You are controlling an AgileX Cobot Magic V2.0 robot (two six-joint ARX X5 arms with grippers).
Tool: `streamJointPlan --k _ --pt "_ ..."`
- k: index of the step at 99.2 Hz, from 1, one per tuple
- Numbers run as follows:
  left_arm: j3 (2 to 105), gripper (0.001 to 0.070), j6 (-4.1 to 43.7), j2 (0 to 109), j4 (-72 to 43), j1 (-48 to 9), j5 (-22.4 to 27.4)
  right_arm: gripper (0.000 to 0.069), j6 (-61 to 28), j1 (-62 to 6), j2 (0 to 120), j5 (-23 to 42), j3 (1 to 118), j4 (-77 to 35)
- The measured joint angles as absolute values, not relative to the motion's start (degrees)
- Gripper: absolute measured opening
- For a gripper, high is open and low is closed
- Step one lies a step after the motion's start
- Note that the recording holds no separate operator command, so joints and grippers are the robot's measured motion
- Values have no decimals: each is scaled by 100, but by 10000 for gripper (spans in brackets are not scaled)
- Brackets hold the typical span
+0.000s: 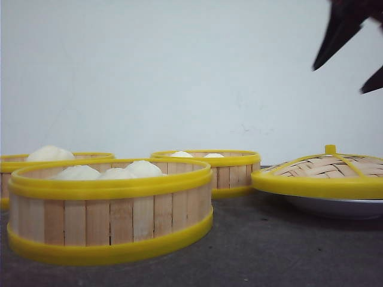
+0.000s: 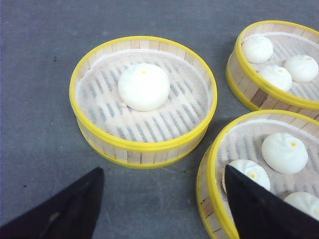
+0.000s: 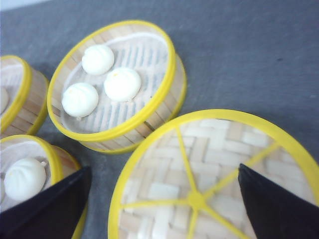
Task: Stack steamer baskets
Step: 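Move the right gripper down to the rim of the middle steamer basket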
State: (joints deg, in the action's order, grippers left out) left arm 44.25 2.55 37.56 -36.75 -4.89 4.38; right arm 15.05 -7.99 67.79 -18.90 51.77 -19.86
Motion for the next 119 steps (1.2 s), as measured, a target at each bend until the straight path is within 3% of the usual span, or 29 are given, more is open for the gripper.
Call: streamJointPlan --k 18,45,66,84,96,119 --pt "4425 468 255 3756 -3677 -489 438 578 1437 -1081 8215 -1874 6184 -2005" --pt "4425 468 255 3756 -3684 -489 438 551 1072 -1500 10171 -993 8034 -2449" --pt "4425 468 255 3756 -3695 -489 438 550 875 -1693 11323 -427 9124 -2663" --pt "4425 468 255 3756 -3704 -489 438 535 847 -1719 11985 -316 9603 -2751" --pt "4425 468 255 3756 -3704 -489 438 423 836 -1719 12127 -287 9605 -2746" --pt "4425 468 255 3756 -3704 -489 438 114 836 -1706 12173 -279 9607 -2589"
